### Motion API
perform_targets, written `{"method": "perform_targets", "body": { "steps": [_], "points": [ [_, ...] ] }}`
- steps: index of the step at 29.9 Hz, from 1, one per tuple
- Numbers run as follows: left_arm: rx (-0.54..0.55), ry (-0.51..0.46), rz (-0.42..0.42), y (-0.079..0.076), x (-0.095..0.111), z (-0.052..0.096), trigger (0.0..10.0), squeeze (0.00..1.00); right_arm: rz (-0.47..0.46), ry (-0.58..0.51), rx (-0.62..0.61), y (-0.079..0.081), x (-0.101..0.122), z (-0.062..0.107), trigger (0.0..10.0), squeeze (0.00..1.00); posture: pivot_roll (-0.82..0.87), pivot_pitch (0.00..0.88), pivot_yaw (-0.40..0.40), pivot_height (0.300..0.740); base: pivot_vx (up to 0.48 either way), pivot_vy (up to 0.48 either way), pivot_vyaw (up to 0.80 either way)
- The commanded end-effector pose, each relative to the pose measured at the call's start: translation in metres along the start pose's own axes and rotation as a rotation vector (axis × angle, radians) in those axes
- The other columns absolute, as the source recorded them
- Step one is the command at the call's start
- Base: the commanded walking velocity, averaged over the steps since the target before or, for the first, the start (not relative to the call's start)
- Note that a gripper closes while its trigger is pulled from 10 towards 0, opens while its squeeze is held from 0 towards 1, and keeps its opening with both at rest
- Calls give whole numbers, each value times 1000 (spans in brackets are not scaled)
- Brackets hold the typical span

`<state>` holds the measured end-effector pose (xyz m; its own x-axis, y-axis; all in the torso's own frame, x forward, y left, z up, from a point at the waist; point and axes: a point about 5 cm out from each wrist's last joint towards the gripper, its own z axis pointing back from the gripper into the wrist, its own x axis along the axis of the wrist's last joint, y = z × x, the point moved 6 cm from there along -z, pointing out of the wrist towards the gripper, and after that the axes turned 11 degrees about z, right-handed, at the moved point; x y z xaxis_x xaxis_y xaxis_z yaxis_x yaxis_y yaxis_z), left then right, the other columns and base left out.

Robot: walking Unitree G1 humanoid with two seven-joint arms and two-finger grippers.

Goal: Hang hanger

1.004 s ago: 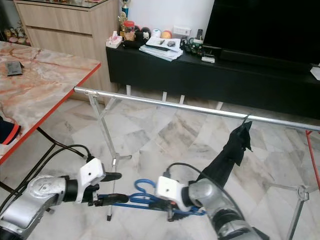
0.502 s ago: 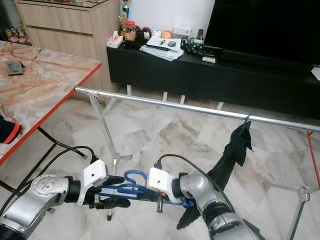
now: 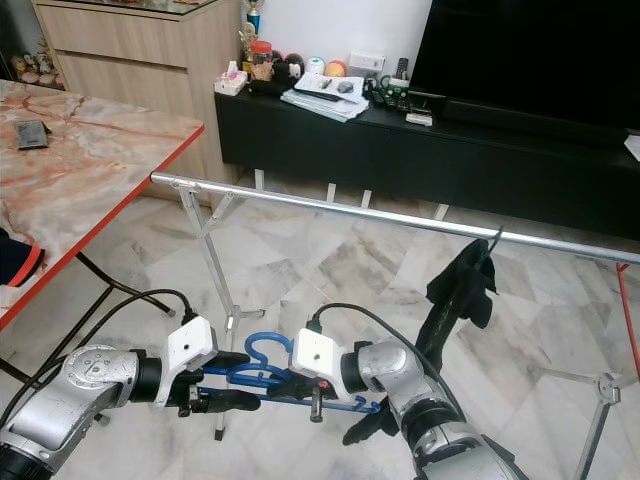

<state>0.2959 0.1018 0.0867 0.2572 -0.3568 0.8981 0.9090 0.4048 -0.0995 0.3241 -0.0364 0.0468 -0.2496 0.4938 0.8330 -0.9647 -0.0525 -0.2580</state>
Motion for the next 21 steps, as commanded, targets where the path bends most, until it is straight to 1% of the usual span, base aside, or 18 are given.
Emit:
{"method": "perform_targets", "body": {
  "steps": [1,21],
  "points": [
    [-22,17,0,-4,-2,-4,0,0,12,-34,-39,-12,11,4,10000,0,160,46,-127,740,0,0,0],
    [-26,13,9,-3,-2,-5,0,0,10,-44,-43,-16,14,5,10000,0,156,45,-128,740,0,0,0]
  ]
}}
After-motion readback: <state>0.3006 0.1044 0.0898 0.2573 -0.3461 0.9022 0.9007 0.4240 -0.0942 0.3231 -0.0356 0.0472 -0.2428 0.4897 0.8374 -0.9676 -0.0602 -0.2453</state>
